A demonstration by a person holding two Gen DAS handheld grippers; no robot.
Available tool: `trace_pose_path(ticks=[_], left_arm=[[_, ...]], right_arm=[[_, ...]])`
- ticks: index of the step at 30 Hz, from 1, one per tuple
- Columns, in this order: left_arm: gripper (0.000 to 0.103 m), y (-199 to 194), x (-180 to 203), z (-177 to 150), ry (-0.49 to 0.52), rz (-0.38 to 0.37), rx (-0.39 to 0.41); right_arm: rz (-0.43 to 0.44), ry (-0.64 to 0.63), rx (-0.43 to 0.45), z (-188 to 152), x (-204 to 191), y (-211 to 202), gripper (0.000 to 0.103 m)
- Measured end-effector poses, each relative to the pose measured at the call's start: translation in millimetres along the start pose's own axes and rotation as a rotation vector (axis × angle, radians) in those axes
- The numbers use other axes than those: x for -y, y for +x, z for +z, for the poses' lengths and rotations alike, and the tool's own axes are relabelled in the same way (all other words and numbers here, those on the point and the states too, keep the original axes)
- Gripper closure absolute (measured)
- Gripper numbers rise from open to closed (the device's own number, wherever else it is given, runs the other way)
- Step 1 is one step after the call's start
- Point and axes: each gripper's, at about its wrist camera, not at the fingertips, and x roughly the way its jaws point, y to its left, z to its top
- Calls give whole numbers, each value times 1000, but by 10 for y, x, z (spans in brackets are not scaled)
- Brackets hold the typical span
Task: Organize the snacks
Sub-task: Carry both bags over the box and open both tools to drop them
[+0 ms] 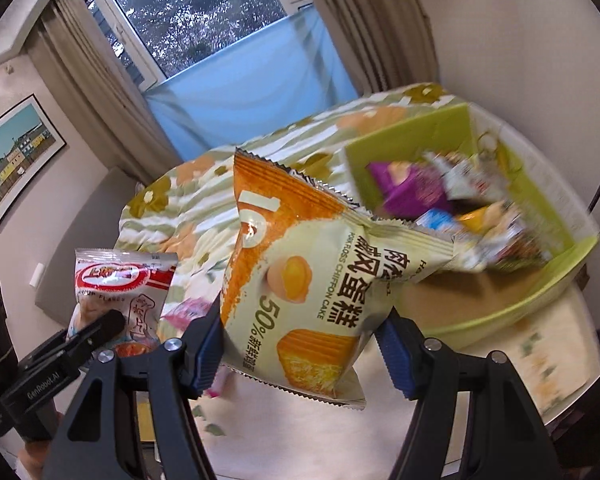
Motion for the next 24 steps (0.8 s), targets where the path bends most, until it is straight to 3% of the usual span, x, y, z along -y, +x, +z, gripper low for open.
trace_pose_path(ticks=[11, 21, 23, 24], left_arm=[[57, 939, 1391, 426, -3, -151, -48], [56, 1663, 2116, 427, -40, -190, -88], [48, 1751, 2169, 368, -43, -169, -105], [28, 1785, 2190, 319, -48, -154, -119]], right_arm=[[-75, 0, 8, 547, 1190, -286, 39], [-79, 0, -31, 823, 1953, -279, 39], [-74, -3, -39, 852, 2032, -257, 39], [-71, -4, -45, 861, 2059, -237, 39]])
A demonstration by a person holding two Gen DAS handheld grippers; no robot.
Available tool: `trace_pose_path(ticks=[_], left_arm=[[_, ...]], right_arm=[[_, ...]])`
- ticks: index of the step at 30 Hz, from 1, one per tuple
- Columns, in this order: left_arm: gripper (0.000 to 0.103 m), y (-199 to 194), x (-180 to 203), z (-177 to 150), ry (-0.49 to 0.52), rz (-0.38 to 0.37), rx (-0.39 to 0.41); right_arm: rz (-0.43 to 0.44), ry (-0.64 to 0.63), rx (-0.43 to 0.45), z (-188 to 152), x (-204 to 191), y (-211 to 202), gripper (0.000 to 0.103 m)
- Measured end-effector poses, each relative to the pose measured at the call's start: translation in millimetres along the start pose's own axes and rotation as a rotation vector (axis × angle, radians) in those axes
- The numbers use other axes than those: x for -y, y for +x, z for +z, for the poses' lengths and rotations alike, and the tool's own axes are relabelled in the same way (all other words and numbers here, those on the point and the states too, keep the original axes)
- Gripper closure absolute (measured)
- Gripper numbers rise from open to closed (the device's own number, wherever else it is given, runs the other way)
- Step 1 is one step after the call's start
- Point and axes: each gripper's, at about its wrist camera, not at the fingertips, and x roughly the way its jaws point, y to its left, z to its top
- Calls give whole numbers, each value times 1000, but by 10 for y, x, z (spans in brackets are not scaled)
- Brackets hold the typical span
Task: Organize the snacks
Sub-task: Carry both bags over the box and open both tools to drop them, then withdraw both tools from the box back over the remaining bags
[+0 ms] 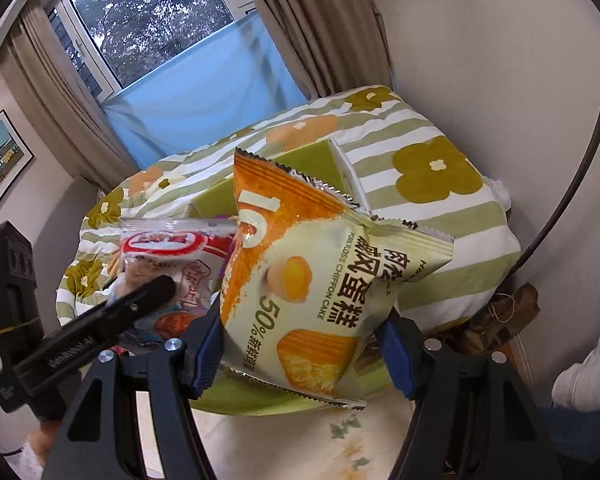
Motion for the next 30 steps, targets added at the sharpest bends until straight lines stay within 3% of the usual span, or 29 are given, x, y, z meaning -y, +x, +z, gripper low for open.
trace_pose_path(ticks=[1, 2, 8, 16, 24, 27, 29, 30], left_arm=[[4, 6, 7, -47, -5, 16, -4], [1, 6, -4, -95, -11, 41, -3], [1, -188, -114, -311, -53, 90, 4], [1, -445, -285, -472, -79, 163, 21], [1, -539, -372, -552, -107, 183, 26], [1, -563, -382, -578, -109, 190, 31], [1, -569, -392, -599, -114, 192, 29], [1, -564, -390, -608, -114, 193, 26]], right_arm=[[3, -2, -4, 4, 10, 6, 39], [10, -6, -9, 4, 29, 24, 39], [38, -35, -38, -29, 55, 115, 39], [37, -184, -55, -74, -130, 291, 39], [29, -255, -86, -104, -242, 447, 39], [25, -259, -141, -103, -232, 555, 38], [12, -258, -171, -119, -224, 636, 30], [2, -256, -165, -127, -222, 641, 14]])
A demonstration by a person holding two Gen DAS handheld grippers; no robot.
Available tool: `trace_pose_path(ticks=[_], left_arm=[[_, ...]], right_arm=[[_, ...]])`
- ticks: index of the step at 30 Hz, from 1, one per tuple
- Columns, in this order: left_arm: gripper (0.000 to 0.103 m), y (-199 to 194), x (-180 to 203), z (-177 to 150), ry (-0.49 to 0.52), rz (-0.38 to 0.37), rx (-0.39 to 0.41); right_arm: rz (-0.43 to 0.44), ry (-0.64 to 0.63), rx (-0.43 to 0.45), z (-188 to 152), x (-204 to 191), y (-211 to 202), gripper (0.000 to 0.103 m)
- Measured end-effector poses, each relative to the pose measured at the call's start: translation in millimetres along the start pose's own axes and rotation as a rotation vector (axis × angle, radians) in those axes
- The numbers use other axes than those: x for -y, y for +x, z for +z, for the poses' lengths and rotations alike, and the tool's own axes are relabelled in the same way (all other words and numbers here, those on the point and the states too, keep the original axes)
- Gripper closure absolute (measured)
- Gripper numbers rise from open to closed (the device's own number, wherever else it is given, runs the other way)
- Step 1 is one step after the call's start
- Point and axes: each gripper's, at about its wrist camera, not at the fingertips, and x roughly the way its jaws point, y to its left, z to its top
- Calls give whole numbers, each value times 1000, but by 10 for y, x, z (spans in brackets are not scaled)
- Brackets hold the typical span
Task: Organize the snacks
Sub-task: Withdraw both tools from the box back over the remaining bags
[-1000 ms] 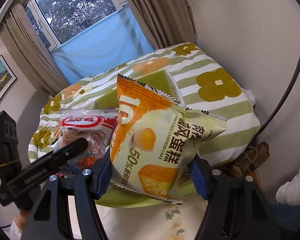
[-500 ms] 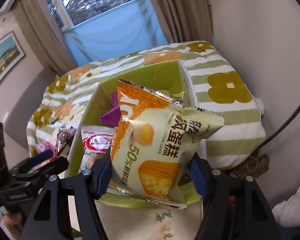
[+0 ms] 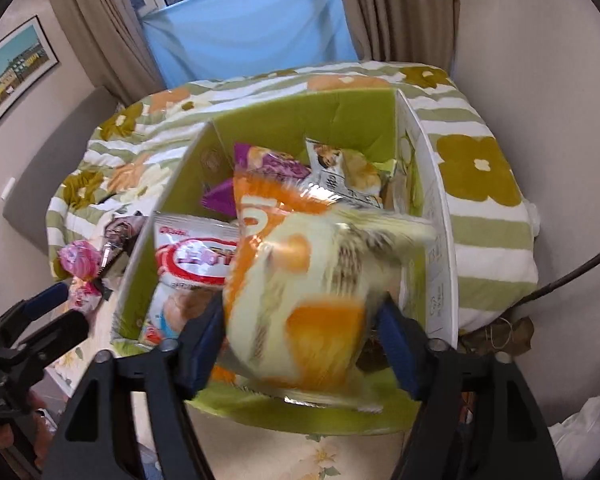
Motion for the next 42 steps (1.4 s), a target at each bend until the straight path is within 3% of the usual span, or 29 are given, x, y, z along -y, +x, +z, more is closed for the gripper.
trace_pose_path(ticks=[1, 2, 7, 20, 27, 34, 42], left_arm=[[1, -1, -3, -16, 1, 2, -2], [1, -3, -11, -34, 2, 6, -4], [1, 29, -49, -90, -8, 1, -20], [1, -72, -34, -88, 3, -10, 0], [1, -399, -83, -57, 10, 42, 54], [1, -897, -470, -84, -63, 119, 126], [1, -1389, -1209, -159, -148, 204, 200]], right_arm=[[-7, 1, 15, -11, -2, -11, 1], [-9, 2, 42, -30, -2, -41, 0], [-20, 0, 127, -142, -22, -146, 0], [-23, 1, 125, -215, -35, -234, 0], [20, 2, 130, -186, -145, -380, 0], [98, -41, 151, -103, -442, -524, 0], [151, -65, 199, -4, -952, -652, 0]])
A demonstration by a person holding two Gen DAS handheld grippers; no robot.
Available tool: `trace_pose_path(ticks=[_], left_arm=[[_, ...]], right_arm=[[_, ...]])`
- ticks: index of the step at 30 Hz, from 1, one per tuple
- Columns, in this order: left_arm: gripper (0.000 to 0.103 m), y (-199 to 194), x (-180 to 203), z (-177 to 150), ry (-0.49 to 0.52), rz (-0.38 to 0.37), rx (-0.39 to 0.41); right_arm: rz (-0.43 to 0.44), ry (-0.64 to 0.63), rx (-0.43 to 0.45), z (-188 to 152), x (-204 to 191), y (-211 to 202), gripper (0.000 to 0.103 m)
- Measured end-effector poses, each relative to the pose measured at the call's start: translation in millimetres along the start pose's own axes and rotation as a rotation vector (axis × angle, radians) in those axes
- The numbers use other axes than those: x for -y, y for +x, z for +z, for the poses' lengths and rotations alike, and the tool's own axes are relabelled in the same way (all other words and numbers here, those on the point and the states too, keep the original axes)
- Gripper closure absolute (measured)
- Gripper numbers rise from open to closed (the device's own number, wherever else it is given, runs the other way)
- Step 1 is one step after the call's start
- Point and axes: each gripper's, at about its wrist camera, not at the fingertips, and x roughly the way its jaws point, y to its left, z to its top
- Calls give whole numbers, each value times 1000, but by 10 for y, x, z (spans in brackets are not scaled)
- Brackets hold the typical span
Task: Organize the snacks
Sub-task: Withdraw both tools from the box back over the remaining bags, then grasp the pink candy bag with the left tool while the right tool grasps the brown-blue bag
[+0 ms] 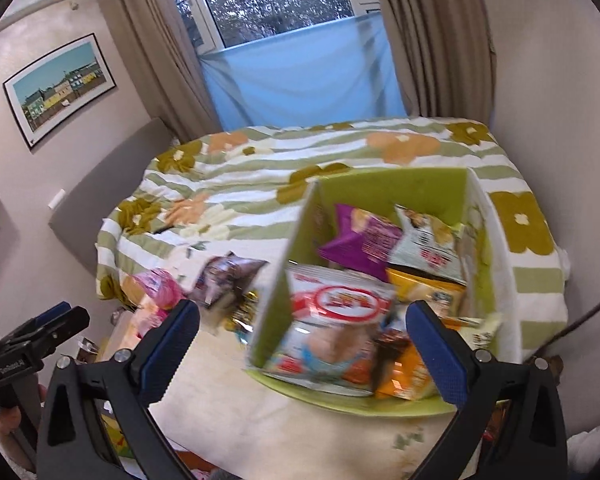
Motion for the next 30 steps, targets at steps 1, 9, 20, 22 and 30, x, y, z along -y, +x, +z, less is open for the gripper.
trace_pose_path(ticks=[1, 9, 20, 22, 30], left_arm=[[1, -34, -111, 14, -11, 4, 10], [1, 9, -917, 231, -44, -13, -10], [1, 576, -1777, 622, -37, -125, -140], [1, 762, -1918, 678, -56, -158, -184], [1, 1502, -2076, 710, -77, -222, -340]], right_arm=[[-7, -2, 3, 4, -68, 14, 0], [-6, 1, -10, 45, -694, 297, 0], [-45, 81, -48, 70, -1416, 900, 0], [-62, 97, -54, 72, -1508, 1023, 0], [-125, 222, -73, 61, -1659, 1491, 0]])
